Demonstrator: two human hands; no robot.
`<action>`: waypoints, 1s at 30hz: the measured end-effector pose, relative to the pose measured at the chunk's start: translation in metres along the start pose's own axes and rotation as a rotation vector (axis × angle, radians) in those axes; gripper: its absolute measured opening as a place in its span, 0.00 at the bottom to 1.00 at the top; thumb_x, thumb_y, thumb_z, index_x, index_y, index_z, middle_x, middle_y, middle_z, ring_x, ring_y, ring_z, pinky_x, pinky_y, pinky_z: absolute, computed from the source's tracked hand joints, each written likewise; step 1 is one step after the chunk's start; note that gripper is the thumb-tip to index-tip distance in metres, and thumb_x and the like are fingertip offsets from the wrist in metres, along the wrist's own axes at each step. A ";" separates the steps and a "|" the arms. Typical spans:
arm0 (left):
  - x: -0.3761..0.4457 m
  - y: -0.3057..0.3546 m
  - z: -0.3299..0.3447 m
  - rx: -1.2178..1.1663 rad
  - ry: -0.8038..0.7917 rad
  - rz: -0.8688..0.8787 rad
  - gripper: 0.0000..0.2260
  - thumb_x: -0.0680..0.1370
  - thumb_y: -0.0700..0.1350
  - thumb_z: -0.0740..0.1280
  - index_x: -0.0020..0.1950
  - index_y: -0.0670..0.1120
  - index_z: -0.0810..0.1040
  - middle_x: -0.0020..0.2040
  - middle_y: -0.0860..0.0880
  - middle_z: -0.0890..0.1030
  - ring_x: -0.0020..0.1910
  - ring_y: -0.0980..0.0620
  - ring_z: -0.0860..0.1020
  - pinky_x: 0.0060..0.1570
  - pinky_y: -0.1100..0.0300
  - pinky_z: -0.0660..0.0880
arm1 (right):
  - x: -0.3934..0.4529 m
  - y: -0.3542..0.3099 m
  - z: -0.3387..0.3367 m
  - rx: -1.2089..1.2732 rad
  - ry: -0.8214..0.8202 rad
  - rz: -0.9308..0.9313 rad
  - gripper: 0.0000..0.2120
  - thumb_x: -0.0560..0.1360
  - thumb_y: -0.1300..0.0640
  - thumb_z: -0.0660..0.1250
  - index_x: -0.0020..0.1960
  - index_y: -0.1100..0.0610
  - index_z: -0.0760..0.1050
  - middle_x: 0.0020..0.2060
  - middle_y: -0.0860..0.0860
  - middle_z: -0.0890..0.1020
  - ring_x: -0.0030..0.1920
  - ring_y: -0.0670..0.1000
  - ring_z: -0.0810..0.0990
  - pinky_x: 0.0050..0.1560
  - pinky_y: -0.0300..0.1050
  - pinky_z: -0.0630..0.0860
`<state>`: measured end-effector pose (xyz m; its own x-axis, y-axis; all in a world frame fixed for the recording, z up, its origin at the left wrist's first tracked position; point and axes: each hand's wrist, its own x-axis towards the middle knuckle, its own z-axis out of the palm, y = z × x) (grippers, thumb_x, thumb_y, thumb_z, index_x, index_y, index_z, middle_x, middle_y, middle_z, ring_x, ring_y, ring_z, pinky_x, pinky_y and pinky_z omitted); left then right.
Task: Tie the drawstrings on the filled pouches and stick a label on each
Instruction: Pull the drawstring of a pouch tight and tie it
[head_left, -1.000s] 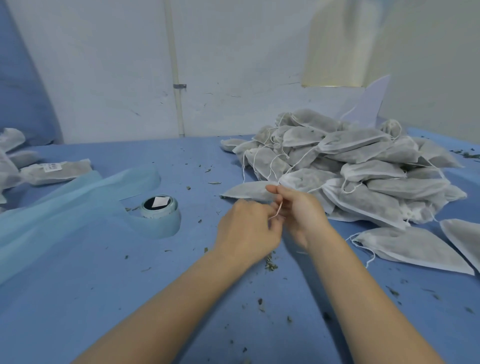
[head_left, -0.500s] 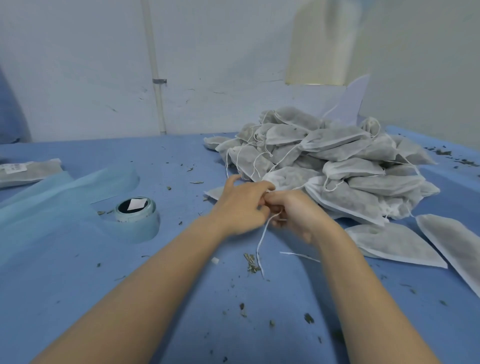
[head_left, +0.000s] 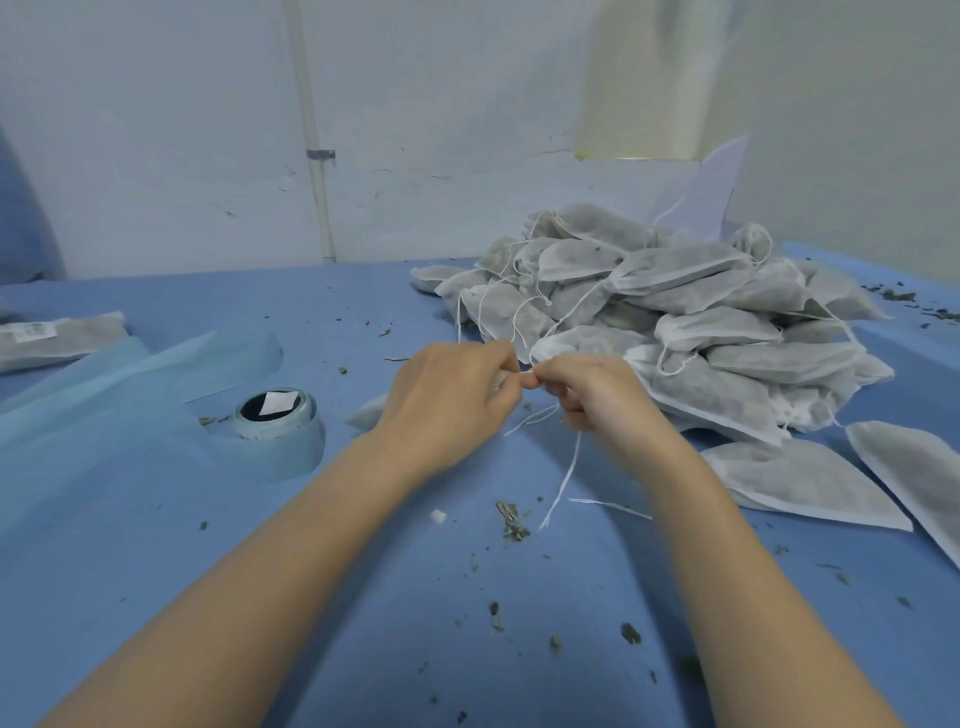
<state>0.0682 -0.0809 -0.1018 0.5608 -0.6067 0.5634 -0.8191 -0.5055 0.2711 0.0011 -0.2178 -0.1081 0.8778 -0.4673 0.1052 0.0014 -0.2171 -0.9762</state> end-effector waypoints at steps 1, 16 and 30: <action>0.000 0.003 -0.005 0.013 -0.003 -0.020 0.09 0.79 0.52 0.60 0.52 0.51 0.77 0.46 0.51 0.80 0.47 0.48 0.76 0.39 0.58 0.65 | -0.001 -0.001 -0.001 -0.009 0.009 -0.016 0.05 0.70 0.60 0.65 0.37 0.59 0.77 0.27 0.47 0.67 0.24 0.44 0.60 0.25 0.35 0.58; -0.011 -0.003 0.019 -1.037 0.018 -0.422 0.06 0.76 0.41 0.67 0.42 0.52 0.75 0.32 0.52 0.81 0.29 0.52 0.74 0.40 0.55 0.68 | 0.001 0.005 0.017 0.988 -0.049 0.305 0.10 0.71 0.59 0.54 0.33 0.59 0.69 0.20 0.45 0.60 0.17 0.43 0.55 0.19 0.35 0.49; -0.023 -0.015 0.018 -0.702 0.251 -0.431 0.04 0.74 0.46 0.69 0.40 0.49 0.78 0.39 0.56 0.83 0.44 0.53 0.80 0.49 0.55 0.75 | -0.003 0.011 0.049 0.685 -0.184 0.127 0.24 0.73 0.70 0.50 0.57 0.50 0.77 0.25 0.49 0.68 0.24 0.44 0.57 0.21 0.34 0.53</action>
<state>0.0701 -0.0705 -0.1332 0.8644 -0.2541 0.4339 -0.4721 -0.1134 0.8742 0.0219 -0.1765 -0.1287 0.9576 -0.2878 0.0086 0.1413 0.4436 -0.8850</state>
